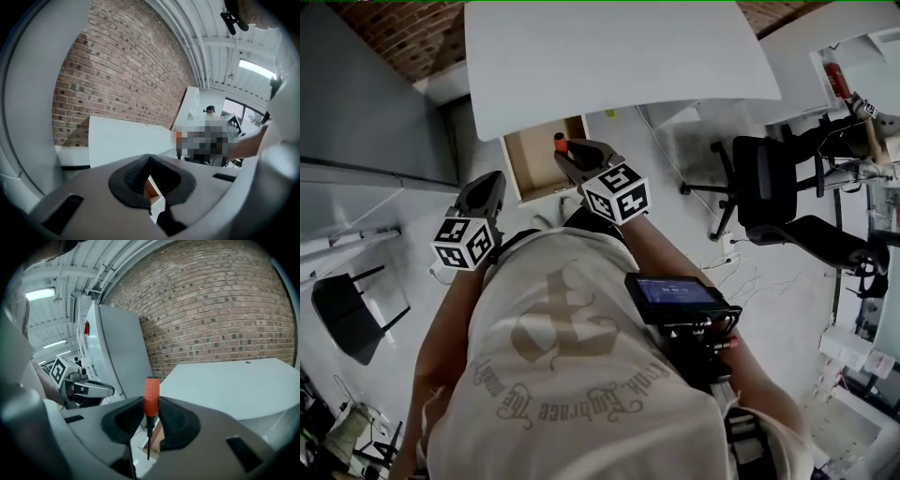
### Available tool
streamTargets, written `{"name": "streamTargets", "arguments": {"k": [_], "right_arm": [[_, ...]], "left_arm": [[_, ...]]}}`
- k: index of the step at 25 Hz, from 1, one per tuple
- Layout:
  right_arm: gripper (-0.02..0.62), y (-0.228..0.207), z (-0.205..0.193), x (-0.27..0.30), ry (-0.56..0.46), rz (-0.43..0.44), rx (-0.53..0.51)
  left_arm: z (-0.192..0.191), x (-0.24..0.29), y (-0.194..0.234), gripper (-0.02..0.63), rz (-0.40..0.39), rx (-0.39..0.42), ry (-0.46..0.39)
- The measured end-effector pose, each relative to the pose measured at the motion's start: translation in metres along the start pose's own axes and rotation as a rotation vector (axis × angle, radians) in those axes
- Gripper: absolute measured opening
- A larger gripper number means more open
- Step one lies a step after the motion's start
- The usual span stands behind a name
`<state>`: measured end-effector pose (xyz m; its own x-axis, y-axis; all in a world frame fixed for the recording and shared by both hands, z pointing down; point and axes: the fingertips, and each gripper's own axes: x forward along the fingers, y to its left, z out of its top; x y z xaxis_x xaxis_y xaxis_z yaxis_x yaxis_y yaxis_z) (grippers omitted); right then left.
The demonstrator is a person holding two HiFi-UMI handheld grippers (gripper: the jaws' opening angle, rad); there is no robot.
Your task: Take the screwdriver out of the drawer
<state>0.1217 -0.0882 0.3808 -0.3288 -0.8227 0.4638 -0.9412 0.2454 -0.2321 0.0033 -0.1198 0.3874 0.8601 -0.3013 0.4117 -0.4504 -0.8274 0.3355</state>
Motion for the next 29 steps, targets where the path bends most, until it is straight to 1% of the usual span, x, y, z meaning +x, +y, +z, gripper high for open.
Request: {"name": "streamTargets", "arguments": {"k": [5,9,17,23,29], "right_arm": [[0.107,-0.004,-0.016,-0.015,0.004,-0.049,0.037],[0.107,-0.004,-0.022,-0.022,0.007,-0.065,0.045],[0.107,0.0,-0.021,-0.014,0.01,-0.035,0.032],[0.107,-0.001,-0.017,-0.007,0.024,-0.032,0.023],[0.107,-0.007,-0.016,-0.011,0.018,-0.052,0.033]], "left_arm": [[-0.004,0.007,-0.01,0.02,-0.049,0.014,0.022],[-0.003,0.006,-0.018,0.02,-0.068,0.023,0.023],[-0.005,0.001,-0.01,0.02,-0.033,0.005,0.014],[-0.006,0.007,-0.006,0.02,-0.04,-0.011,0.02],[-0.008,0.01,-0.006,0.02,-0.048,-0.021,0.029]]}}
